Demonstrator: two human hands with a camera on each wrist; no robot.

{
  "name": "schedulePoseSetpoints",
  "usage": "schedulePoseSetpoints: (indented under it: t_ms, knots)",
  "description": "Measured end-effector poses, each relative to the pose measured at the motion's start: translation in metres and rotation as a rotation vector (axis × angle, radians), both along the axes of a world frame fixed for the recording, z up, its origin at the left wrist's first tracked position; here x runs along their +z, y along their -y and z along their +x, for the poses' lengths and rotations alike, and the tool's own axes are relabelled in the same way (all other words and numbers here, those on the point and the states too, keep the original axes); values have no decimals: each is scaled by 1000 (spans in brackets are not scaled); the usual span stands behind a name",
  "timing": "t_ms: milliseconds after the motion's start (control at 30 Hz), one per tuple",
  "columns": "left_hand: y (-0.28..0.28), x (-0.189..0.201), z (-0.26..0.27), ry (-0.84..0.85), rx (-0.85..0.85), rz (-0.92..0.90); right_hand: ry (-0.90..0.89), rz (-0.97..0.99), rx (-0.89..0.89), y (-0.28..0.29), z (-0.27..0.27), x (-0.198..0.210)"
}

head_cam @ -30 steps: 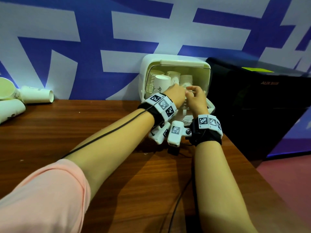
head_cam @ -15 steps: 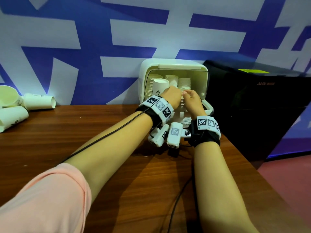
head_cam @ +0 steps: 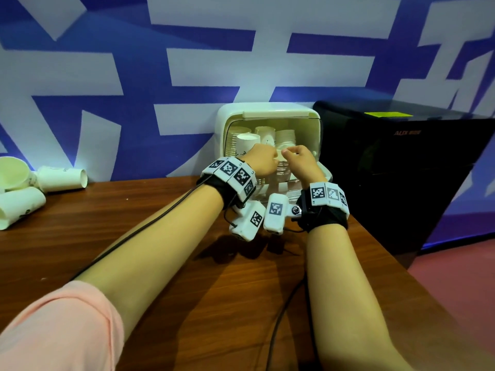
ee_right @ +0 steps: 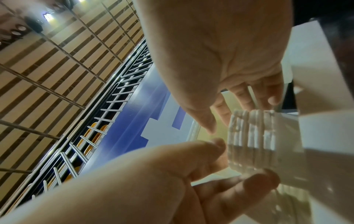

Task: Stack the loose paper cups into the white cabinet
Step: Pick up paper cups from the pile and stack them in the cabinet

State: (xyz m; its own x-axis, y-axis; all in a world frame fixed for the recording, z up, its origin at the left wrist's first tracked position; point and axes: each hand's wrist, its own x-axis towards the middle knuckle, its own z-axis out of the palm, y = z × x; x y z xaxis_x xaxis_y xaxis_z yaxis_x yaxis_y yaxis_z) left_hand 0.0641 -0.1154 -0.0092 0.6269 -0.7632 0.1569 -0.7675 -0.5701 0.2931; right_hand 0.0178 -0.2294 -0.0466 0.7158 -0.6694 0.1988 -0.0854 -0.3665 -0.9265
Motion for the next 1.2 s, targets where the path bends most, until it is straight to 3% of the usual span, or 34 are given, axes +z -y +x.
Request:
schedulePoseSetpoints:
  t_ms: [167, 400, 500, 800, 1200]
  knots:
    - [-6, -2, 3, -175, -6, -131, 7, 26, -101, 3, -1, 7]
    - [-36, 3, -1, -452, -83, -355, 259, 145, -101, -16, -14, 34]
    - [-62, 11, -4, -463, -92, -375, 325, 140, -21, -34, -14, 42]
    - [-174, 38, -17, -482, -59, -431, 304, 165, 329, -98, -19, 65]
    - [-336, 45, -6, -367, 301, -585, 98, 181, 614, -221, 18, 70]
